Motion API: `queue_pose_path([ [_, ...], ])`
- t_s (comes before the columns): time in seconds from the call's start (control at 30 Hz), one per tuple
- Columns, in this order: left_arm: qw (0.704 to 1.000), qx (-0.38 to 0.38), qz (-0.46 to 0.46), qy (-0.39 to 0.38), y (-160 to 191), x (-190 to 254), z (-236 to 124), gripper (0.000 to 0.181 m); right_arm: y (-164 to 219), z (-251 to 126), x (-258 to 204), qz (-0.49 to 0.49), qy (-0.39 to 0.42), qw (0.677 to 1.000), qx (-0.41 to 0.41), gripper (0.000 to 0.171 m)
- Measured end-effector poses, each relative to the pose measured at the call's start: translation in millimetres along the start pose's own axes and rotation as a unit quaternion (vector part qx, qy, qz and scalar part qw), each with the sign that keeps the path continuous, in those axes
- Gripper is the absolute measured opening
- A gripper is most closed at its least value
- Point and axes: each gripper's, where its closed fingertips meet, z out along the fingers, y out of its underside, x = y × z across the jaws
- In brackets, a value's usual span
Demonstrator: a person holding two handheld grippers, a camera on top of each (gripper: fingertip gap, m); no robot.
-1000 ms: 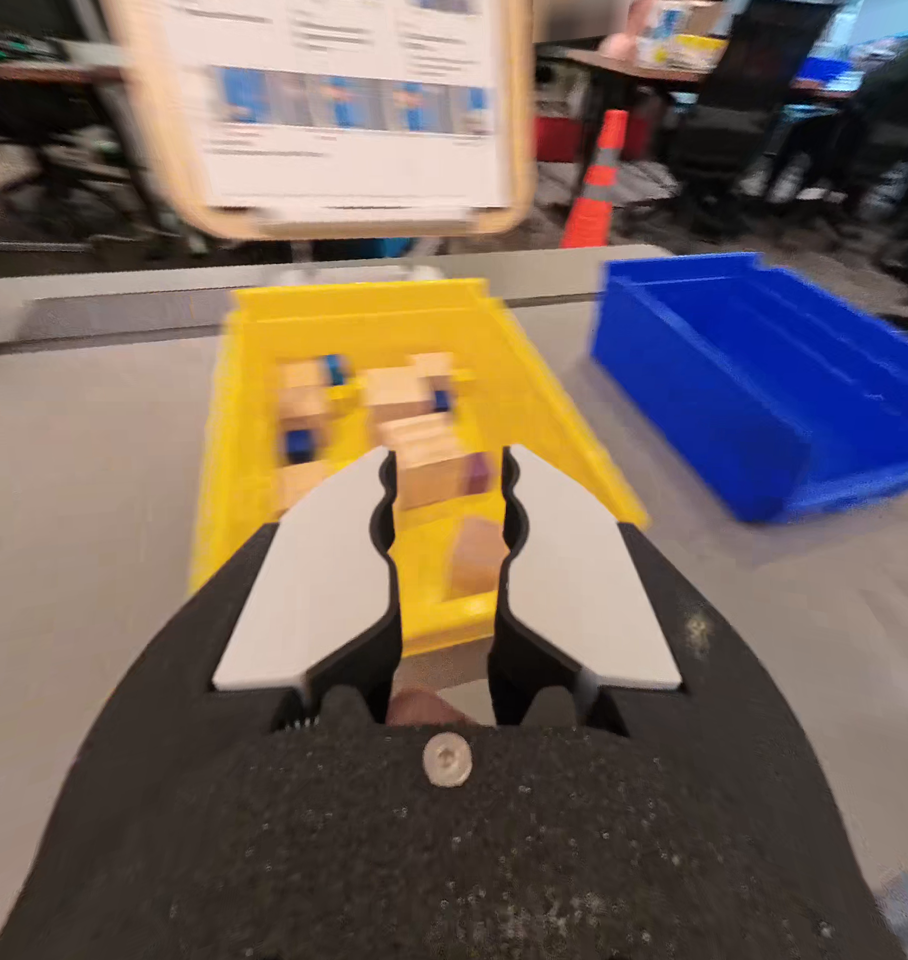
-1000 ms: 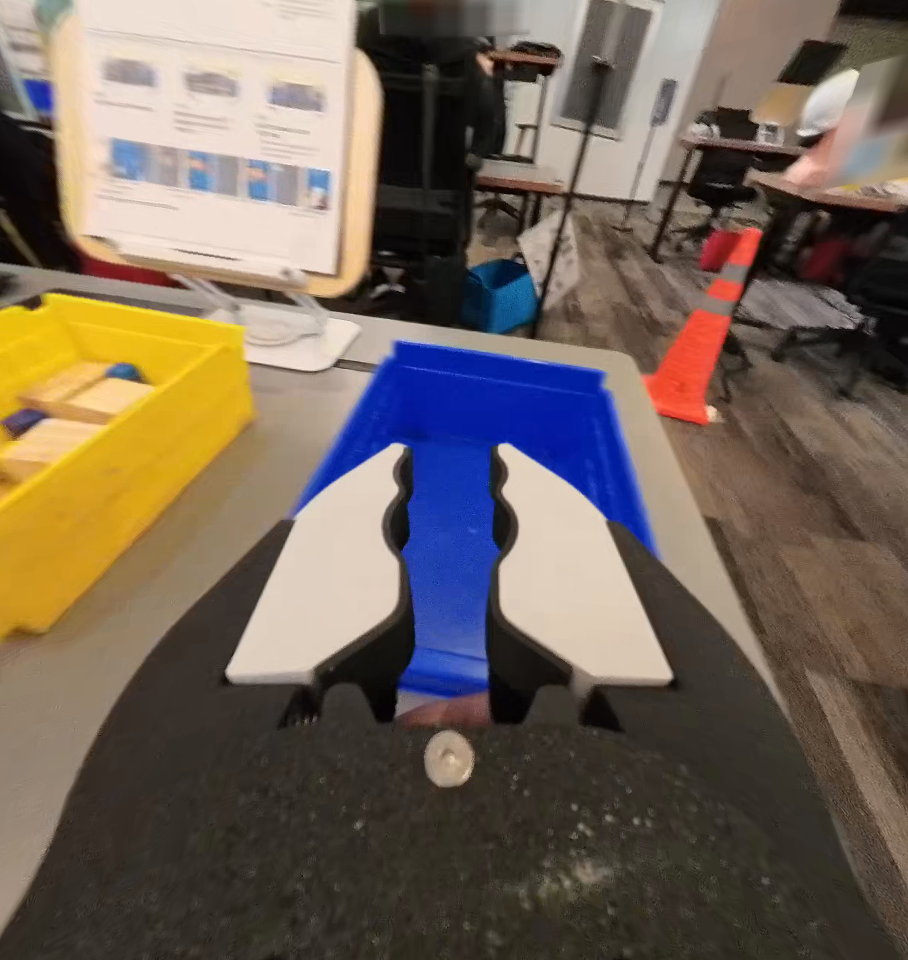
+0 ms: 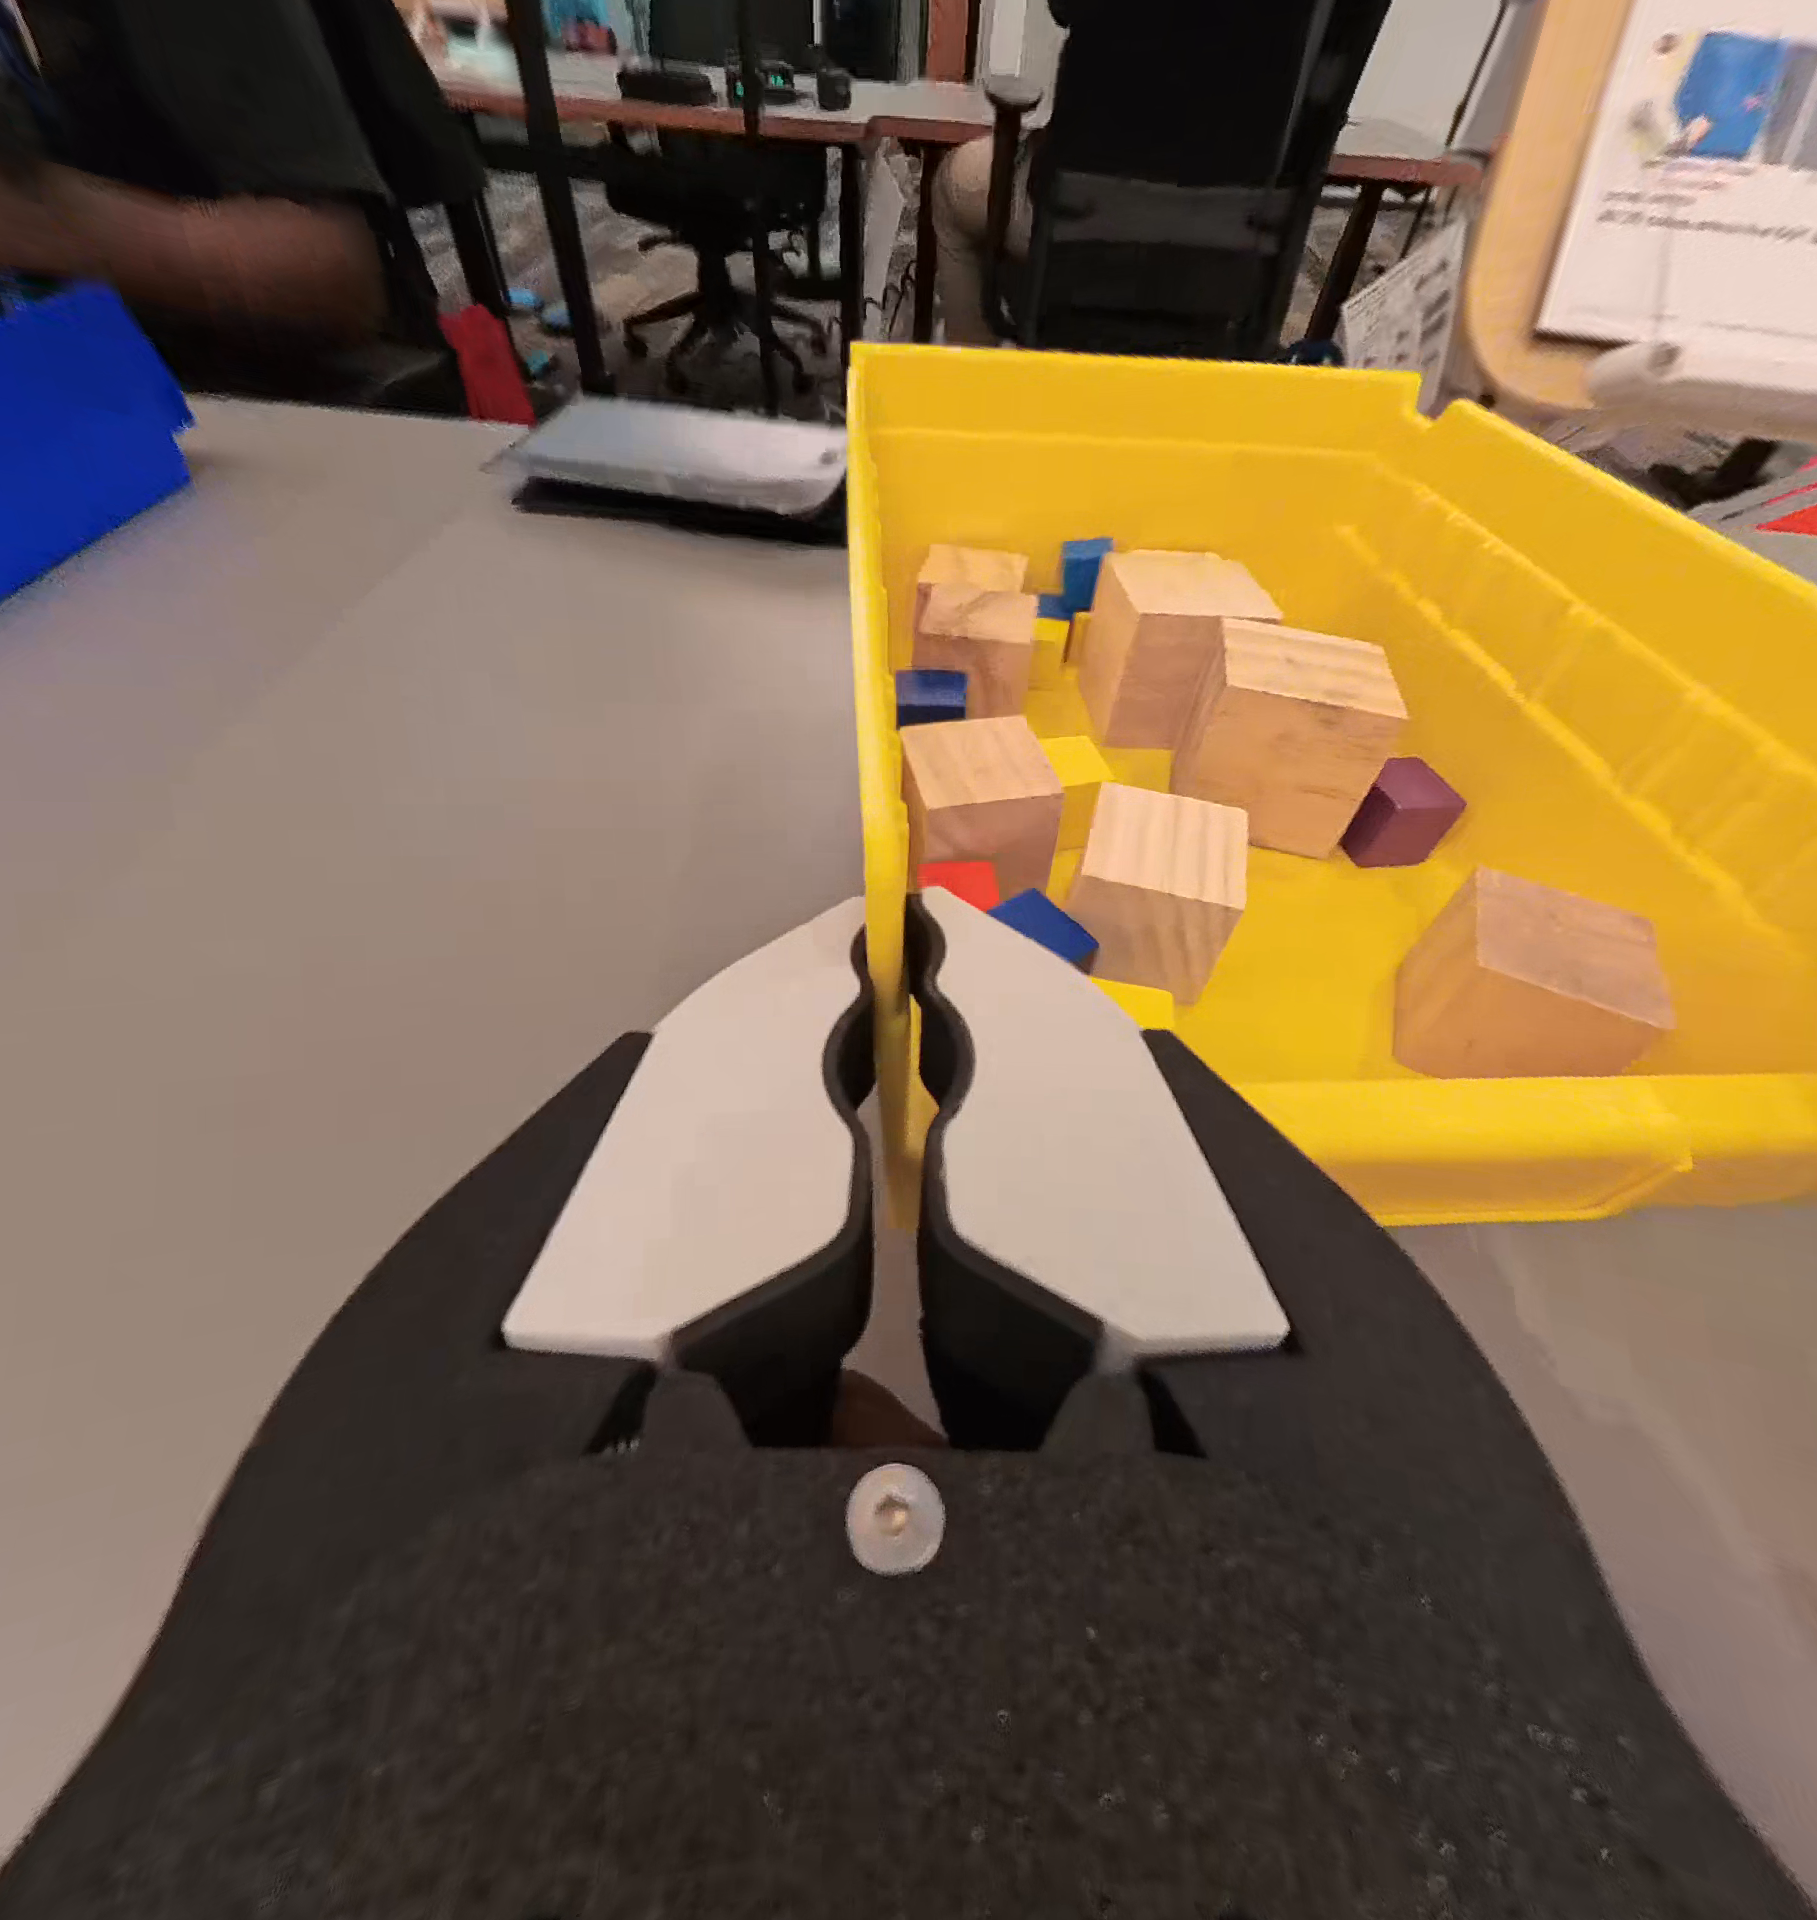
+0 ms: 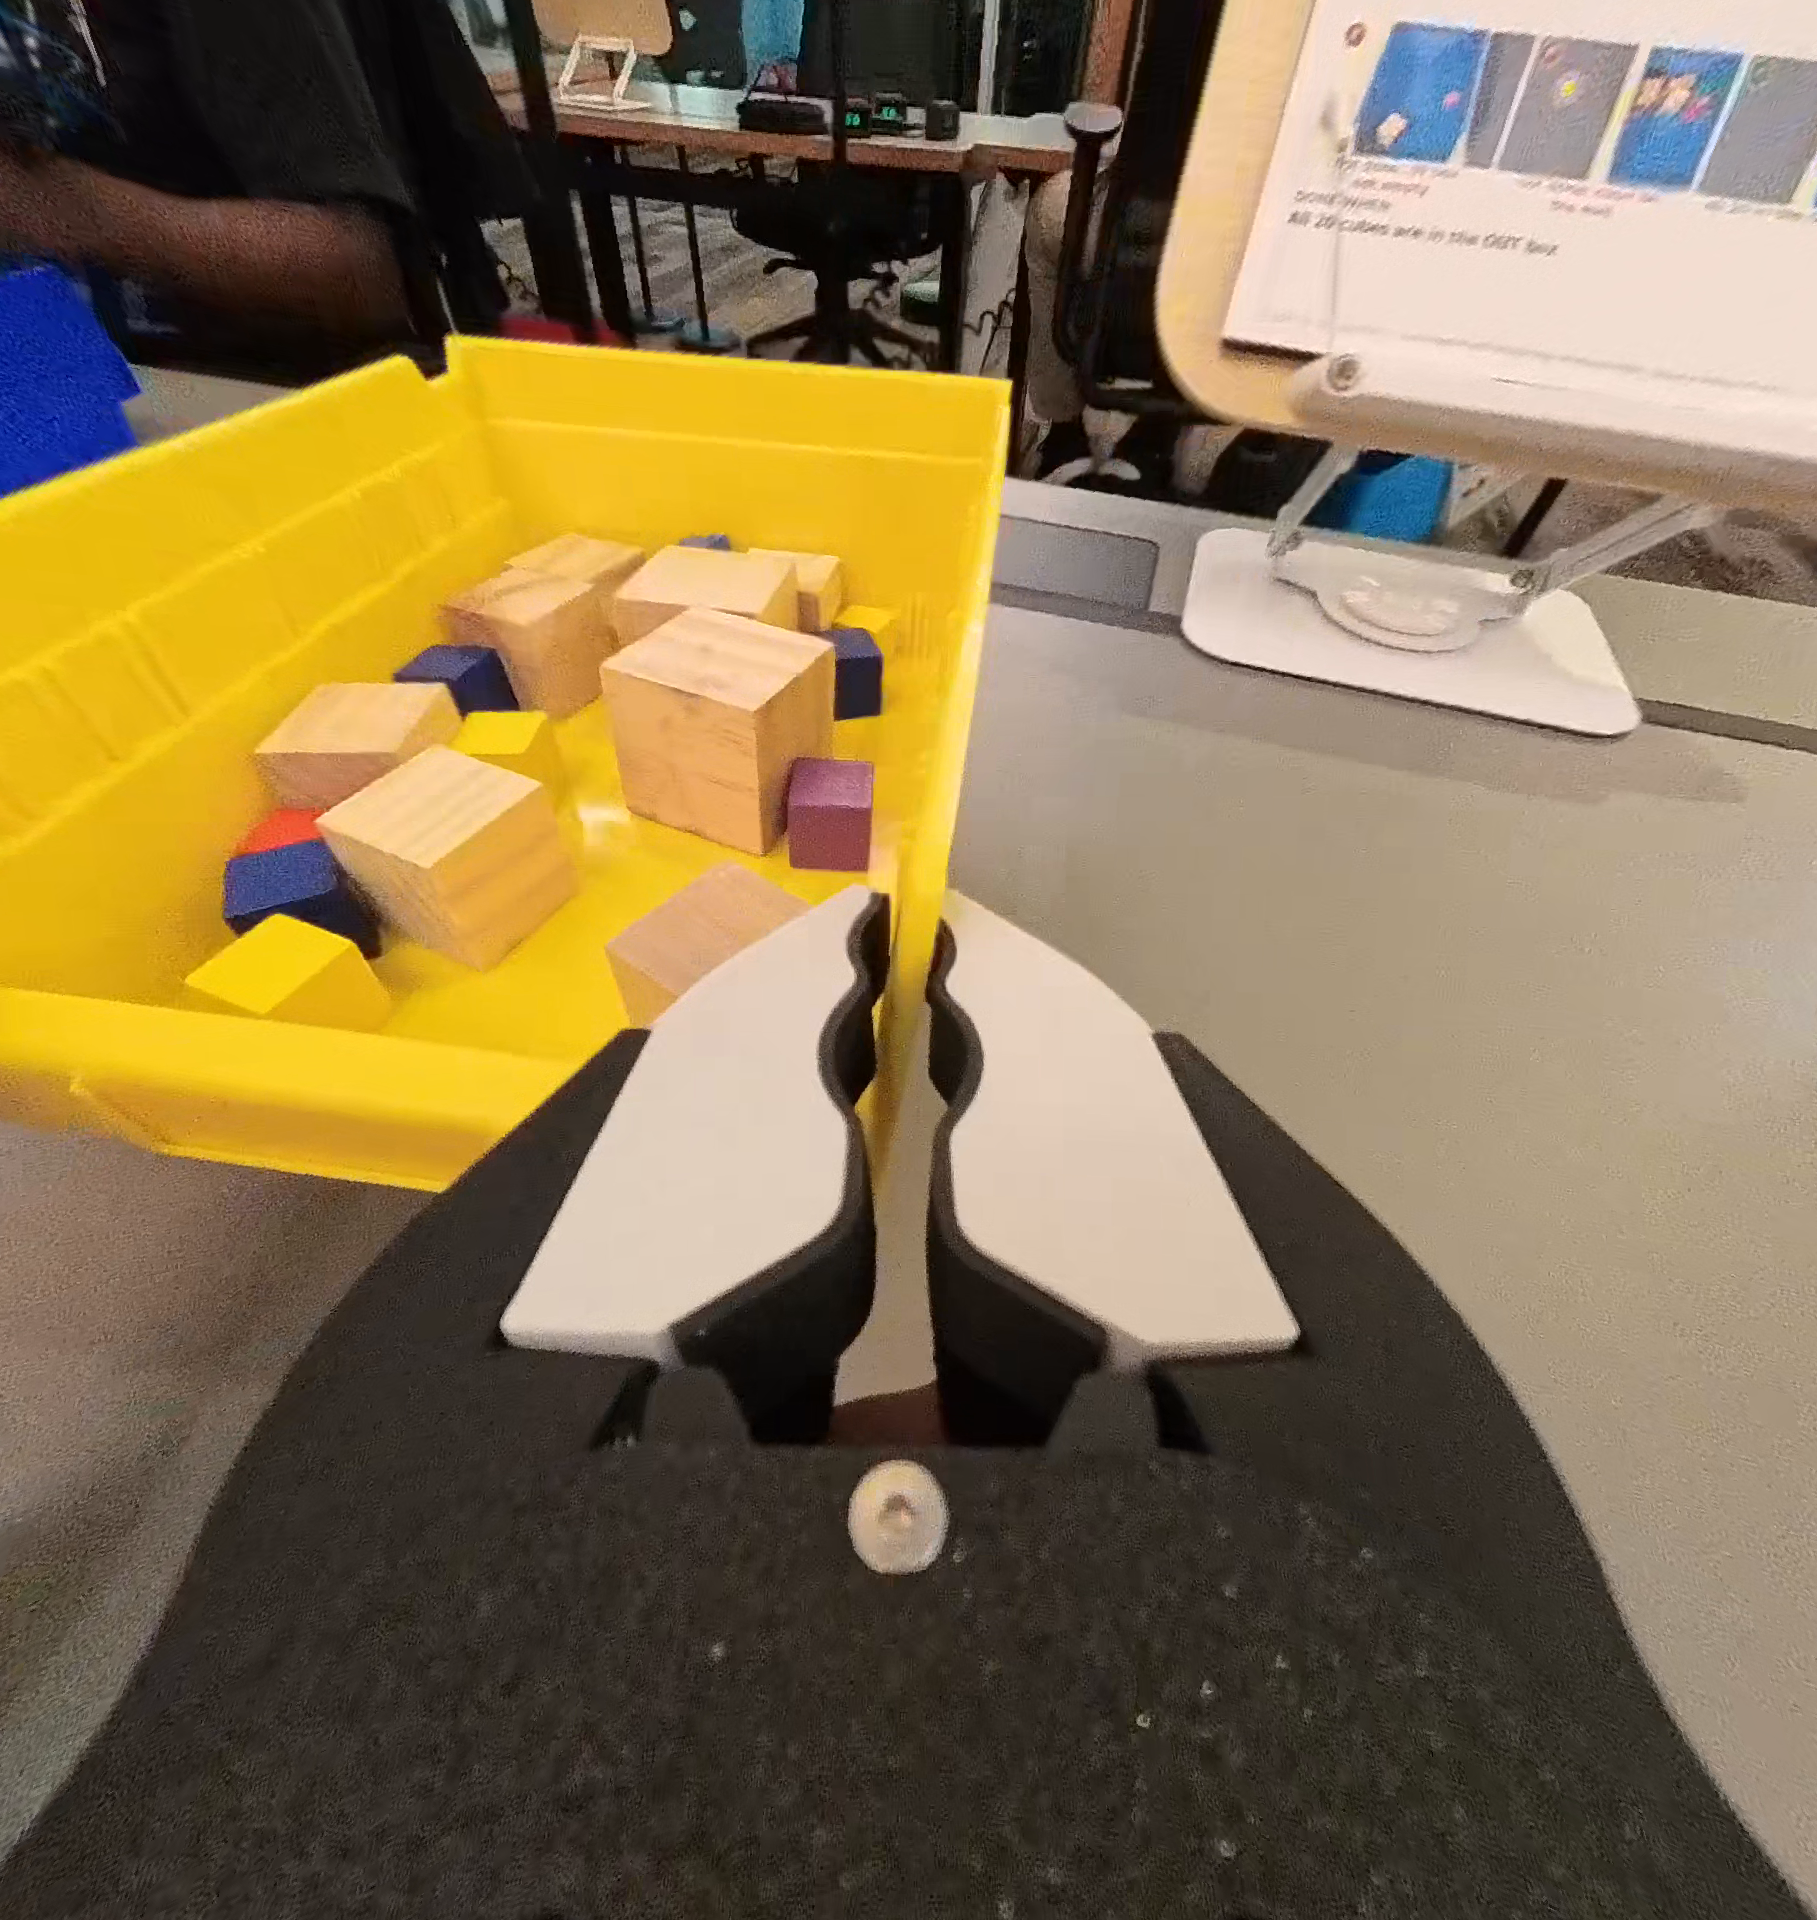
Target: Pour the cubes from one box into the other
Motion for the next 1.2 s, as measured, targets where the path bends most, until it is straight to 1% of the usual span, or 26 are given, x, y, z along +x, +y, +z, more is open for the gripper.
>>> queue_pose_path([
  [0.03,1.000,-0.010,-0.014,0.009,9.6,-8.8,6.7,0.002,6.6,5.4,-7.9,-0.002,-0.002,1.000,-0.009,0.005],
  [0.07,0.999,-0.018,-0.026,0.017,18.7,-16.0,13.6,0.002,21.4,8.5,-15.1,0.001,-0.010,0.999,-0.037,0.006],
  [0.13,0.999,-0.027,-0.018,0.019,32.3,-25.1,24.7,0.002,44.8,13.9,-28.0,0.035,-0.041,0.997,-0.059,0.007],
  [0.17,0.999,-0.023,-0.023,0.024,33.7,-26.6,26.7,0.002,44.9,13.7,-29.1,0.032,-0.048,0.998,-0.039,0.008],
  [0.23,0.997,-0.033,-0.054,0.042,33.6,-23.9,26.2,0.003,46.3,11.3,-28.3,-0.005,-0.066,0.997,-0.038,0.009],
  [0.27,0.996,-0.039,-0.066,0.050,32.9,-21.0,24.9,0.004,48.0,9.7,-26.4,-0.009,-0.082,0.995,-0.053,0.010],
  [0.3,0.995,-0.037,-0.076,0.059,29.6,-16.9,22.4,0.005,50.7,6.5,-23.2,-0.003,-0.099,0.992,-0.077,0.015],
  [0.33,0.994,-0.026,-0.087,0.069,23.3,-12.2,17.9,0.012,51.7,1.2,-19.7,0.008,-0.121,0.988,-0.098,0.023],
  [0.37,0.993,-0.016,-0.095,0.073,16.4,-8.8,11.9,0.021,48.4,-7.8,-15.4,0.018,-0.150,0.982,-0.109,0.027],
  [0.43,0.994,-0.003,-0.094,0.056,4.6,-9.5,-5.3,0.030,40.1,-33.2,0.2,0.016,-0.207,0.972,-0.110,0.028],
  [0.5,0.996,0.003,-0.087,0.031,-4.2,-12.3,-31.8,0.031,39.4,-62.2,37.1,-0.019,-0.228,0.967,-0.108,0.036],
  [0.57,0.997,0.036,-0.061,0.028,-20.0,-6.8,-62.3,0.031,43.2,-91.3,91.9,-0.039,-0.222,0.969,-0.104,0.036],
  [0.63,0.997,0.055,-0.049,0.018,-30.8,0.6,-84.3,0.031,50.7,-118.2,152.4,-0.023,-0.212,0.972,-0.101,0.036],
  [0.7,0.995,0.058,-0.070,0.042,-31.6,22.3,-96.5,0.031,63.8,-138.1,218.9,0.009,-0.179,0.979,-0.099,0.036],
  [0.77,0.991,0.038,-0.098,0.077,-15.4,52.6,-97.9,0.031,81.6,-155.9,293.1,0.084,-0.101,0.987,-0.093,0.039],
  [0.8,0.990,0.021,-0.106,0.096,-0.5,68.6,-96.0,0.031,90.7,-166.5,327.4,0.127,-0.064,0.987,-0.074,0.039],
  [0.87,0.989,-0.010,-0.105,0.107,34.3,92.3,-91.0,0.031,106.0,-188.2,377.4,0.179,-0.034,0.983,-0.036,0.038],
  [0.93,0.990,-0.040,-0.087,0.102,63.8,106.8,-84.3,0.031,115.4,-203.4,424.3,0.213,0.015,0.976,-0.031,0.038],
  [1.0,0.989,-0.079,-0.070,0.105,77.0,115.1,-79.0,0.032,109.5,-209.9,458.3,0.221,0.048,0.974,0.000,0.037],
  [1.03,0.990,-0.071,-0.067,0.100,73.7,113.8,-77.9,0.032,108.7,-210.5,469.3,0.222,0.059,0.973,0.006,0.037],
  [1.1,0.994,-0.043,-0.054,0.085,66.1,106.4,-78.5,0.031,111.3,-208.2,479.2,0.226,0.066,0.972,0.003,0.037],
  [1.2,0.995,-0.034,-0.051,0.074,64.1,97.1,-77.9,0.030,118.1,-200.7,477.6,0.222,0.068,0.973,-0.002,0.034],
])
